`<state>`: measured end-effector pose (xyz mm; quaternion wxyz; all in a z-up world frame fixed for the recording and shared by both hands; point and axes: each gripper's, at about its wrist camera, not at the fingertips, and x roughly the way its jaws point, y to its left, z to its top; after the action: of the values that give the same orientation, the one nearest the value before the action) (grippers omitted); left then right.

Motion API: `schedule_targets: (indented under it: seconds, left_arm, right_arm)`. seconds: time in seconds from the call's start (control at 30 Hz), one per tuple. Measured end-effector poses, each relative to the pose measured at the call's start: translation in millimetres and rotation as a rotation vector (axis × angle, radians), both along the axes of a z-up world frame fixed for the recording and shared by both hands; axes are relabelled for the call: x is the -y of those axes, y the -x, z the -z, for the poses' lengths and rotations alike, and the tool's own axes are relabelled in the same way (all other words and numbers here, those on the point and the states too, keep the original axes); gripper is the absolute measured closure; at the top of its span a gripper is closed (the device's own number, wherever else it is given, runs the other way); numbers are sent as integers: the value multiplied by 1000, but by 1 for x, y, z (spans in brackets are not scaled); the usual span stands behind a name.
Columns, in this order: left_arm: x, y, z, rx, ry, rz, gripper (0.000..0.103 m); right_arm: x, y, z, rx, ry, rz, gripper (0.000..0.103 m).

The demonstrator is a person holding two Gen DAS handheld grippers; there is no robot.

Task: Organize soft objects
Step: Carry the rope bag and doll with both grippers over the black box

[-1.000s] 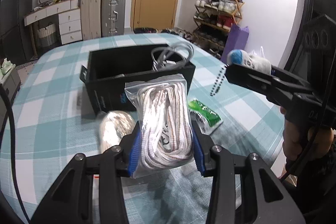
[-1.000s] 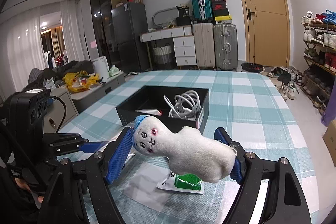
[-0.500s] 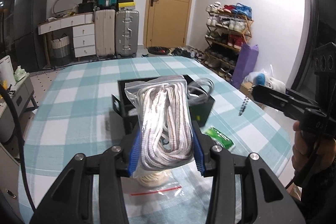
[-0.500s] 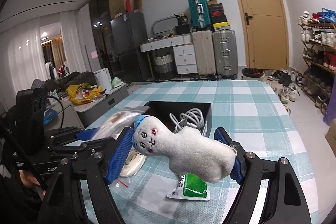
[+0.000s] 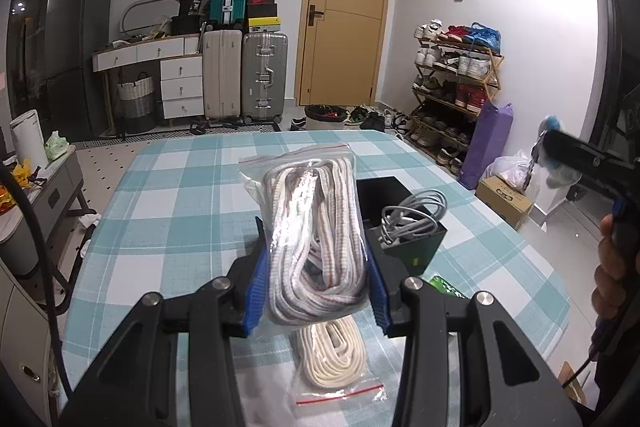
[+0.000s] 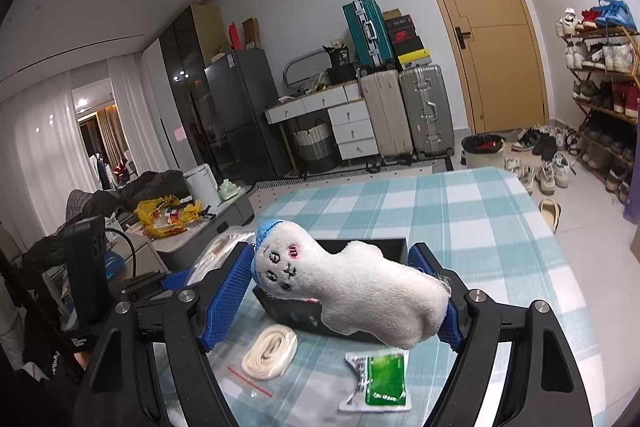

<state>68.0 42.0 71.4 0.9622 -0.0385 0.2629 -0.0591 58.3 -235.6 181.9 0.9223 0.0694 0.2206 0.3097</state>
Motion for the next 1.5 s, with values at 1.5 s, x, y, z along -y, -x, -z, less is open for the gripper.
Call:
schedule_targets:
  seconds: [1.5]
  left_arm:
    - [26, -100, 27, -112, -45, 32, 61]
  right_arm:
    - [-82, -136, 65, -103, 273, -48, 23]
